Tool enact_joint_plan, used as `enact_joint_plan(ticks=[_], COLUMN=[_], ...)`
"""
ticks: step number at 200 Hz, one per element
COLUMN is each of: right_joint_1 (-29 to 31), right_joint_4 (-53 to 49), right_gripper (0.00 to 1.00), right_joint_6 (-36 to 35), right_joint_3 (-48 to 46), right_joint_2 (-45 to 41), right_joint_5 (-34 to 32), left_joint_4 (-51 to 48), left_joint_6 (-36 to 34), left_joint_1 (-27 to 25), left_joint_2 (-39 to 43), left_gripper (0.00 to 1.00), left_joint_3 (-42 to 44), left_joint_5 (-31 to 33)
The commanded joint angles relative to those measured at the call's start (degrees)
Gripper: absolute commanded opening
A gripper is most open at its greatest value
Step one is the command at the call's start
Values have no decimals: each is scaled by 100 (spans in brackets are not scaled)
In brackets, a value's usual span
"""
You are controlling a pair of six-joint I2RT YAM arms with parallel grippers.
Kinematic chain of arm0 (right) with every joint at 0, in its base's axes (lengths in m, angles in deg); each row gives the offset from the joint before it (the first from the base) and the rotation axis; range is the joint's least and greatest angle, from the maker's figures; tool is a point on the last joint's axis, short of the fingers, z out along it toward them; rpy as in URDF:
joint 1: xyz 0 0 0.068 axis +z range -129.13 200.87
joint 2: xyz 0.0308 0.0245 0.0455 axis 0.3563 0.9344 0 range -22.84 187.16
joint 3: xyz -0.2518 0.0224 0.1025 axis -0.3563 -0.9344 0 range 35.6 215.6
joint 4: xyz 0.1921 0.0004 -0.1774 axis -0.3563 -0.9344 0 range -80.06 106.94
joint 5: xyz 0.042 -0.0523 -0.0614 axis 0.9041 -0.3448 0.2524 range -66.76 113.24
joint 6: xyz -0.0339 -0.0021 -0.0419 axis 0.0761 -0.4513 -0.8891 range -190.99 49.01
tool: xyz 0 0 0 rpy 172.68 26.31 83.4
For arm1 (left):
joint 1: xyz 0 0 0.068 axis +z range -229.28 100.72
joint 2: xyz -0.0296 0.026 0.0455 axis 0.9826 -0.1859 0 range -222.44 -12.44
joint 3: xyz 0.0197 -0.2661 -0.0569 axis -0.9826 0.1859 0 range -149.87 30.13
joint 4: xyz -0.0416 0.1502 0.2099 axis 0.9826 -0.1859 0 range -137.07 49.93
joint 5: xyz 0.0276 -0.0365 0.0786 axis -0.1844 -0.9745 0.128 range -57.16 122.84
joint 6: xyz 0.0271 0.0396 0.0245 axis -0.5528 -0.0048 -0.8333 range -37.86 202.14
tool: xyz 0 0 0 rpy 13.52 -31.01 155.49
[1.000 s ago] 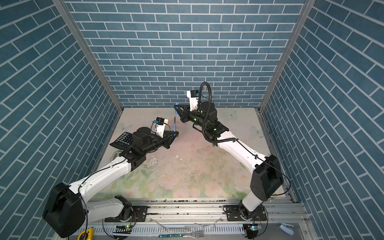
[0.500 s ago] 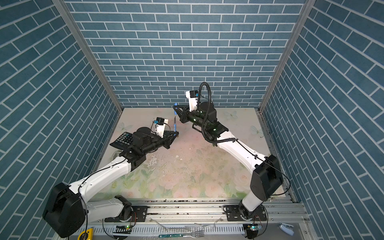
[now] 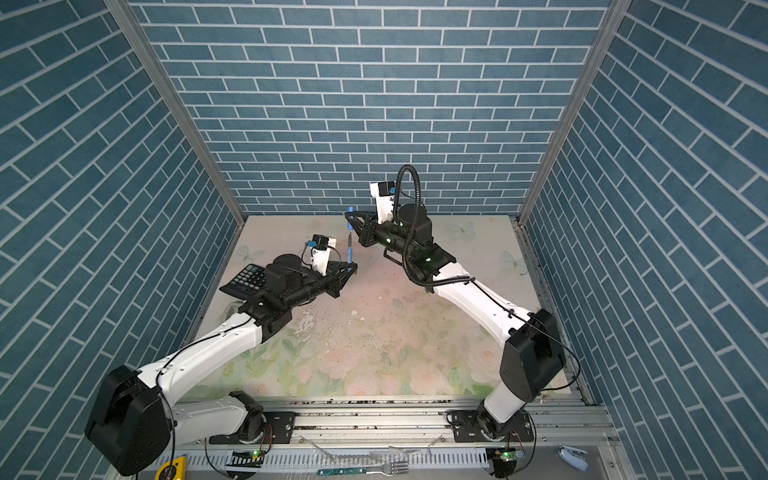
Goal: Insert the pens into the pen caps
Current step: 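Lower the blue cap with the right gripper onto the pen nib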
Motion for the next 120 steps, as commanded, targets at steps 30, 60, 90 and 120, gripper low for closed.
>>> enact_joint_plan(ticks=[30, 60, 90, 120], right_joint_1=[41, 36, 45, 70], right_joint_4=[88, 65, 33, -39], right_gripper=[10, 10, 10, 10], right_joint_6=[97, 114, 128, 141], right_joint_3=[-24, -17, -56, -151], right_joint_2=[154, 154, 90, 51], right_joint_5=[2, 53, 130, 181], left_joint_4=[132, 114, 104, 111], left_joint_6=[15, 20, 36, 82], left_joint_1=[6, 6, 7, 6], left_joint_2=[154, 152, 160, 176], left_gripper=[0, 0, 0, 0], left_joint_3=[-91, -91, -92, -83], left_joint_5=[-85, -71, 15, 93])
